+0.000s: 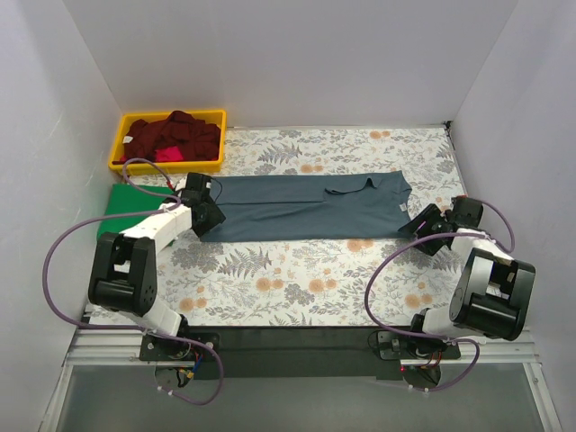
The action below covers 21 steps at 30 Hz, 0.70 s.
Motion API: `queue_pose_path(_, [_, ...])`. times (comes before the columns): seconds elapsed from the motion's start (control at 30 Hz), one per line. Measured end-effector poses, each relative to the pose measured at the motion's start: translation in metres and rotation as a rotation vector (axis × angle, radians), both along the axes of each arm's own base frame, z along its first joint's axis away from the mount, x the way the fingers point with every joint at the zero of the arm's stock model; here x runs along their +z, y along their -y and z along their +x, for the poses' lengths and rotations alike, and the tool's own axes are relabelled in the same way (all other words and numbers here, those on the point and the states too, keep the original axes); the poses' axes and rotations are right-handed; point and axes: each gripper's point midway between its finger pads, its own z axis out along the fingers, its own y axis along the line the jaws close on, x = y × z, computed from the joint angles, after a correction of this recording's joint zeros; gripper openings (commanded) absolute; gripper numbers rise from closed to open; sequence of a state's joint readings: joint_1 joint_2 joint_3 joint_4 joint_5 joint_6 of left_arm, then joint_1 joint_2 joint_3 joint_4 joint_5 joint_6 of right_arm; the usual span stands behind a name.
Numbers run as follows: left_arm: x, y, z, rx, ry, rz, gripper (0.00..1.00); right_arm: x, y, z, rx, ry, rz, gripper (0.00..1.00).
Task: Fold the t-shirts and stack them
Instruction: Fold the tshirt
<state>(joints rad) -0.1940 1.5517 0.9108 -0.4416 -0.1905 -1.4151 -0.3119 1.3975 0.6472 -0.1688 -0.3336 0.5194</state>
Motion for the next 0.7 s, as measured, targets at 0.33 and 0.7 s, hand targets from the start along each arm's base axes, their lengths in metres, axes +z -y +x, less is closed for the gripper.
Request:
queue_pose_path(0.33, [-0.025,-0.003,-0.002,0.014,-0.080,0.012,0.33,-0.007,0.008,0.004,-0.102,0.088,0.085,0.61])
queue_pose_path(0.7, [-0.028,-0.008,-0.005,0.068,-0.101,0.020,0.23,-0.023,0.024,0.009,-0.174,0.089,0.120,0.01])
